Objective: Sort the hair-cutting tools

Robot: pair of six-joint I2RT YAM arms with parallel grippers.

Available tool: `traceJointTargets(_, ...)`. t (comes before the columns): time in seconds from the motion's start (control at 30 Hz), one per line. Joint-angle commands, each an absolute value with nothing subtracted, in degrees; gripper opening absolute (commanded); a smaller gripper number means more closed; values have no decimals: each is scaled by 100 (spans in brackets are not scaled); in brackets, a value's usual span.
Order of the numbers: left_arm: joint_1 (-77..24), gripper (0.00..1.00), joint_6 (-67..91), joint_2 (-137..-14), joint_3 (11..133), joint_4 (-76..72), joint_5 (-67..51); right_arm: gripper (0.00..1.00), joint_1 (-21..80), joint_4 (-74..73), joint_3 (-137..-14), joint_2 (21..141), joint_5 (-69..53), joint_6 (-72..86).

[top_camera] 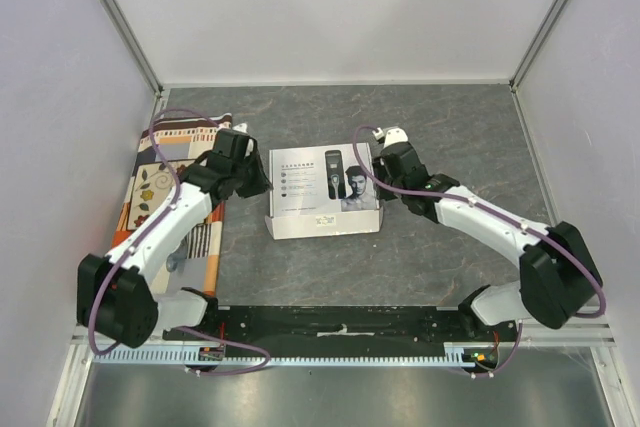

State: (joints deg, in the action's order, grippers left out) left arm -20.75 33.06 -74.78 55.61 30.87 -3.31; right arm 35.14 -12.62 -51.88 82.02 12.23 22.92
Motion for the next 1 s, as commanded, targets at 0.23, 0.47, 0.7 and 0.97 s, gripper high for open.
traceJointTargets(0.23, -2092, 31, 3498, -6583, 5283, 3990, 843, 54, 3525, -1978, -4834, 7471, 2697, 2830)
traceJointTargets(0.47, -2065, 38, 3832, -7152, 5071, 3938, 1081, 65, 3419, -1986, -4904, 8067, 2918, 3041)
traceJointTargets(0.7, -2057, 43, 3815, -7759, 5185, 3779, 1020, 67, 2963, -1680, -4939, 8595, 2365, 3006)
traceJointTargets(0.97, -1969, 43, 3762, -8270, 5352, 3586, 941, 66, 2689, -1283, -5018, 8938, 1610, 2804)
